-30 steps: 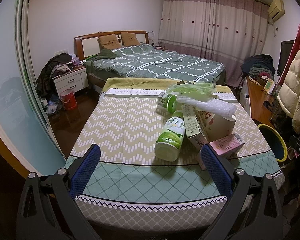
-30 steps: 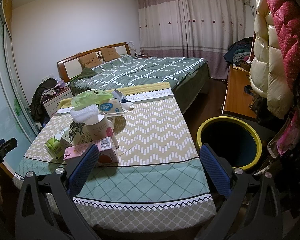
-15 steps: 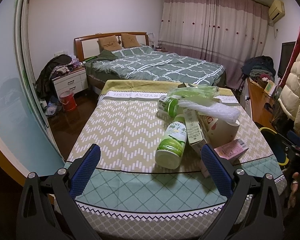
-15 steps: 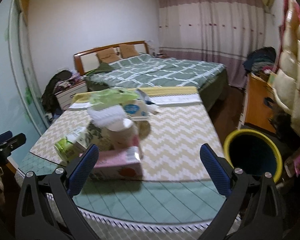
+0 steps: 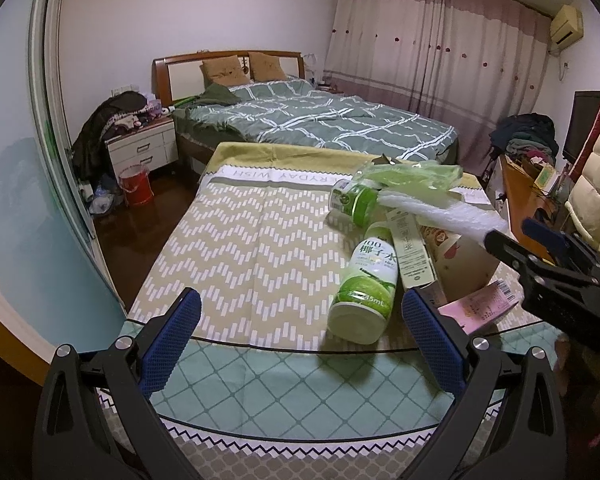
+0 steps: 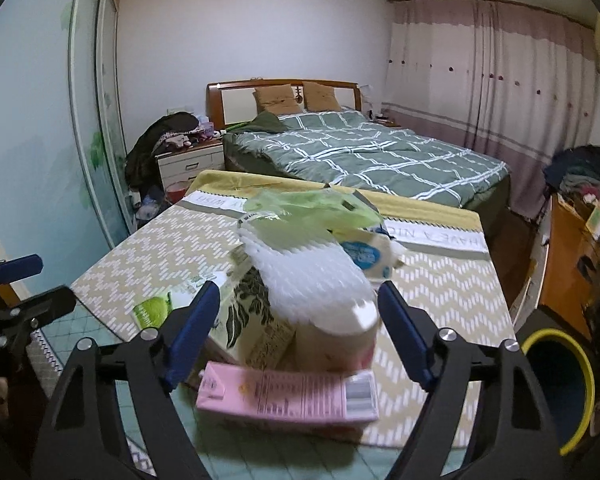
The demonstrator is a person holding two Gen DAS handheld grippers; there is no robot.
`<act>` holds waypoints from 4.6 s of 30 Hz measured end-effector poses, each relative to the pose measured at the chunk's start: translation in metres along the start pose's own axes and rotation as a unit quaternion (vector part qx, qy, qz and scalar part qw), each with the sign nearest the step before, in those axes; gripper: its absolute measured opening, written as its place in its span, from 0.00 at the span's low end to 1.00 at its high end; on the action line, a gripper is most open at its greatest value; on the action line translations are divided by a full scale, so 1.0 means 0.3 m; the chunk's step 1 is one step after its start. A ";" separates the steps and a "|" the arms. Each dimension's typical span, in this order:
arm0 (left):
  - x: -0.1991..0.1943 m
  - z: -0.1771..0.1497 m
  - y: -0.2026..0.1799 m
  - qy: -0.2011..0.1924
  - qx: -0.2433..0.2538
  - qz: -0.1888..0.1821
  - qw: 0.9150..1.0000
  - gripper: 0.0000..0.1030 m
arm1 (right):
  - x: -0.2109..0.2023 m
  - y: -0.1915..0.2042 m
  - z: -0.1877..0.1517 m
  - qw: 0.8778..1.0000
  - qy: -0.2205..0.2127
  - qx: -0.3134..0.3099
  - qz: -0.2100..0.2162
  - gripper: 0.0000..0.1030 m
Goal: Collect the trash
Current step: 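Grasp the white foam net sleeve with the right gripper, then carry the foam sleeve to the yellow bin and open the right gripper, then grasp the pink juice carton with the left gripper and lift it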
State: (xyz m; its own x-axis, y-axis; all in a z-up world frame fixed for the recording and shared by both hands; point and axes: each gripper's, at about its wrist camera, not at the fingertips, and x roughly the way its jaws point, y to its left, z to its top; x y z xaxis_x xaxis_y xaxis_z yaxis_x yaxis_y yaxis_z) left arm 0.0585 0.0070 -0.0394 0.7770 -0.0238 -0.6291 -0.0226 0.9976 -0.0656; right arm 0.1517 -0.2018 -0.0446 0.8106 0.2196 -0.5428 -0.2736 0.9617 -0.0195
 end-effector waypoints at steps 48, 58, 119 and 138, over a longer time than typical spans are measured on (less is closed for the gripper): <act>0.117 -0.103 -0.237 0.052 0.089 -0.129 0.986 0.96 | -0.283 -0.313 -0.066 0.993 -0.035 0.107 -0.042 0.12; 0.232 -0.152 -0.418 0.090 0.133 -0.174 0.972 0.96 | -0.326 -0.646 -0.209 0.965 -0.020 0.184 -0.184 0.12; 0.445 -0.059 -0.840 0.186 0.193 -0.189 0.945 0.52 | -0.190 -0.951 -0.511 0.917 0.066 0.268 -0.288 0.27; 0.298 -0.039 -0.958 0.152 0.233 -0.246 0.928 0.39 | -0.293 -0.928 -0.502 0.917 0.045 0.266 -0.294 0.39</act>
State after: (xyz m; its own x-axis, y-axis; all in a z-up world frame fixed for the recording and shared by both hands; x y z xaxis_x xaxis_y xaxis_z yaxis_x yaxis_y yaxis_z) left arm 0.1269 -0.2826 -0.0858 0.4058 -0.4306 -0.8061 0.6176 0.7794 -0.1054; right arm 0.0786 -0.5136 -0.1178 0.6851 -0.3537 -0.6369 0.5073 0.8591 0.0686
